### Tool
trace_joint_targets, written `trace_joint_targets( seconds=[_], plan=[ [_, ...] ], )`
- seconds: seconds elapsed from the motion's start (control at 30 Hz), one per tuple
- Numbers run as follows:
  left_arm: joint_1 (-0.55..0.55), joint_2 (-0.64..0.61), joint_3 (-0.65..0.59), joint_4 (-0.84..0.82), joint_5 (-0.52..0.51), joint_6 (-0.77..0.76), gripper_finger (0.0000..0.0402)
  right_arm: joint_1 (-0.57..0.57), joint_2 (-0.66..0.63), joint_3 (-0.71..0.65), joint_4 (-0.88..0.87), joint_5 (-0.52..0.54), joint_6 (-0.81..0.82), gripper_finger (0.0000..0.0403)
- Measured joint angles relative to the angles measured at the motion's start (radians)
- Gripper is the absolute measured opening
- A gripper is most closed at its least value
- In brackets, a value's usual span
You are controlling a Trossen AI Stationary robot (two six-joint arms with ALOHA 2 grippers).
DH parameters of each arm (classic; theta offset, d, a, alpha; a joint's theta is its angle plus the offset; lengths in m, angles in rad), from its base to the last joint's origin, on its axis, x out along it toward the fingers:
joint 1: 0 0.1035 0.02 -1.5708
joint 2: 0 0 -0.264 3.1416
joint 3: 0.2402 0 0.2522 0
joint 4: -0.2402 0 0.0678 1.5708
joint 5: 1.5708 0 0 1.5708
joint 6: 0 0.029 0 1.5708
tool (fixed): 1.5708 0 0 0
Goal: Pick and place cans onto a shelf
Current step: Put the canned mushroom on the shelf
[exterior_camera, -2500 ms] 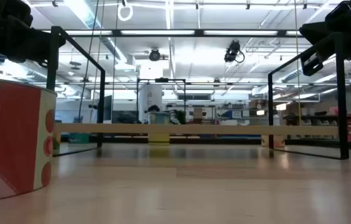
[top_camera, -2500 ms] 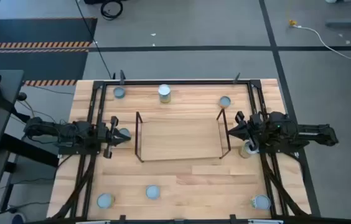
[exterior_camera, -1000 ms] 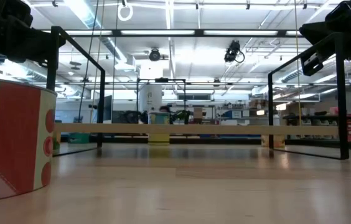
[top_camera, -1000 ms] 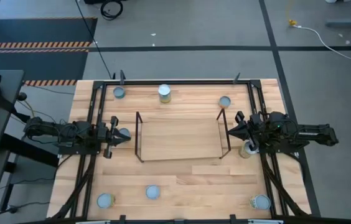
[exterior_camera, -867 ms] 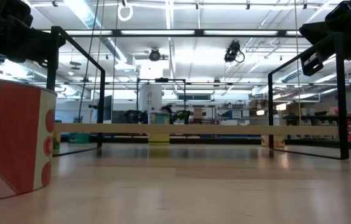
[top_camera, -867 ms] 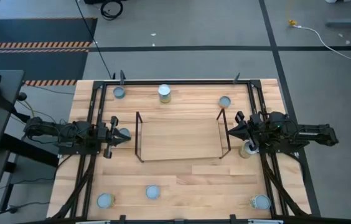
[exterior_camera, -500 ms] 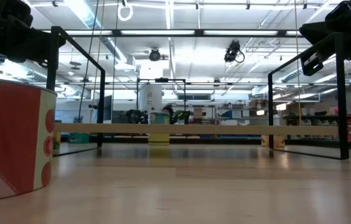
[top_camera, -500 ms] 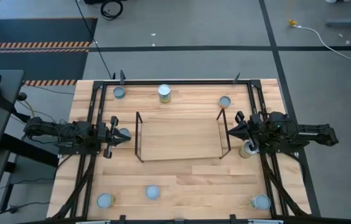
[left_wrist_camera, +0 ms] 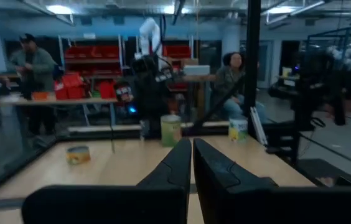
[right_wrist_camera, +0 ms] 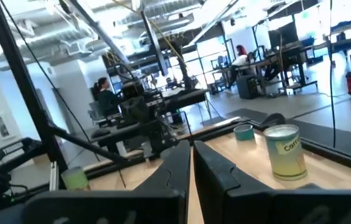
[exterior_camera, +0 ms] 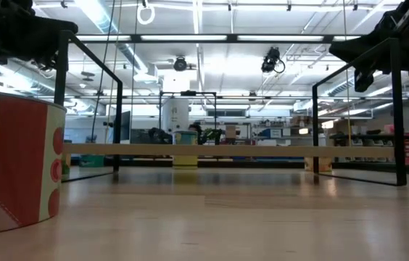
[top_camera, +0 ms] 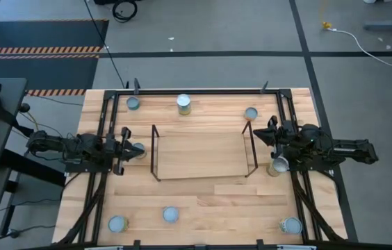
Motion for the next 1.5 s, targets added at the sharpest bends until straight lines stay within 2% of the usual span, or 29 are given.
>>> trace_joint_targets(
  seconds=[0.1, 0.23, 0.33, 0.4, 0.53, 0.6, 0.67, 0.8, 0.9, 0.97, 1.03, 1.13, 1.23, 1.4, 1.5],
  plan=[
    [0.000, 0.001, 0.000, 0.000, -0.001, 0.043, 0.0025, 0.000, 0.001, 0.000, 0.041, 0.046, 0.033, 0.0027],
    [0.000, 0.001, 0.000, 0.004, -0.002, 0.073, 0.0025, 0.000, 0.001, 0.000, 0.145, 0.097, 0.365, 0.0027],
    [0.000, 0.001, 0.000, 0.005, -0.007, 0.069, 0.0025, 0.000, 0.001, 0.000, 0.215, 0.105, 0.517, 0.0027],
    [0.000, 0.001, 0.000, 0.007, -0.021, 0.068, 0.0025, 0.000, 0.001, 0.000, 0.246, 0.153, 0.511, 0.0027],
    [0.000, 0.001, 0.000, 0.011, -0.028, 0.066, 0.0025, 0.000, 0.002, 0.002, 0.252, 0.353, 0.563, 0.0027],
    [0.000, 0.001, 0.000, 0.043, -0.030, 0.019, 0.0025, 0.000, 0.013, 0.025, 0.244, 0.388, 0.557, 0.0027],
    [0.000, 0.000, 0.000, 0.084, -0.084, -0.052, 0.0025, 0.000, 0.044, 0.076, 0.226, 0.407, 0.532, 0.0027],
    [0.001, 0.001, 0.000, 0.115, -0.313, -0.189, 0.0025, 0.000, 0.173, 0.244, 0.065, 0.541, 0.472, 0.0027],
    [0.001, 0.001, 0.000, 0.110, -0.477, -0.187, 0.0025, -0.007, 0.313, 0.401, -0.088, 0.659, 0.434, 0.0027],
    [0.001, 0.001, 0.000, 0.110, -0.566, -0.175, 0.0025, -0.026, 0.411, 0.504, -0.217, 0.700, 0.434, 0.0027],
    [0.001, 0.001, 0.000, 0.110, -0.614, -0.171, 0.0025, -0.059, 0.513, 0.608, -0.338, 0.717, 0.445, 0.0027],
    [0.001, 0.001, 0.000, 0.109, -0.615, -0.168, 0.0025, -0.121, 0.658, 0.751, -0.524, 0.708, 0.447, 0.0034],
    [0.001, 0.001, 0.000, 0.110, -0.615, -0.168, 0.0025, -0.200, 0.798, 0.881, -0.696, 0.643, 0.448, 0.0061],
    [0.001, 0.001, 0.000, 0.109, -0.592, -0.170, 0.0025, -0.337, 0.974, 1.039, -0.898, 0.533, 0.417, 0.0141],
    [0.001, 0.001, 0.000, 0.109, -0.580, -0.224, 0.0025, -0.420, 1.046, 1.086, -1.015, 0.480, 0.424, 0.0193]
  ],
)
